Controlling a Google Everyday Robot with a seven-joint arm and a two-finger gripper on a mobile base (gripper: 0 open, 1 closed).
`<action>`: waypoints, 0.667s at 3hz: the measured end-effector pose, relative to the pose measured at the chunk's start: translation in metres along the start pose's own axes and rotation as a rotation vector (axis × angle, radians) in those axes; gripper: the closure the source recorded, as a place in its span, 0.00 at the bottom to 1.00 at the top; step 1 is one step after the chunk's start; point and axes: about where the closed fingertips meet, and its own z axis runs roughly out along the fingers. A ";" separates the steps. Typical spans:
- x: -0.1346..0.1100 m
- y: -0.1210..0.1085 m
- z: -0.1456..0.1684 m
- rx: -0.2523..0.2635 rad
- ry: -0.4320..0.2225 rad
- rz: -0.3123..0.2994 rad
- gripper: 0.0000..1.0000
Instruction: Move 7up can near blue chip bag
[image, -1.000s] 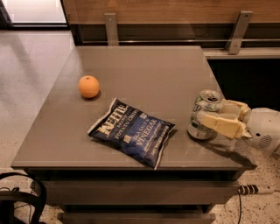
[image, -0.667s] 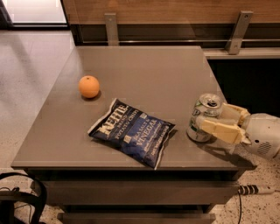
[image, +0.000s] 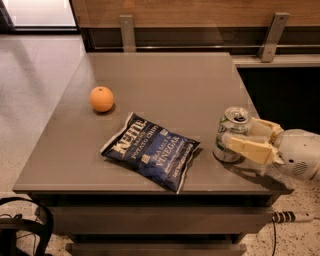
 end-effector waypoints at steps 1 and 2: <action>-0.001 0.001 0.002 -0.004 0.001 -0.001 0.31; -0.001 0.003 0.004 -0.008 0.001 -0.003 0.08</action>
Offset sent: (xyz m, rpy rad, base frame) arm 0.0001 0.0021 0.0005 -0.0007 -0.0006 0.0038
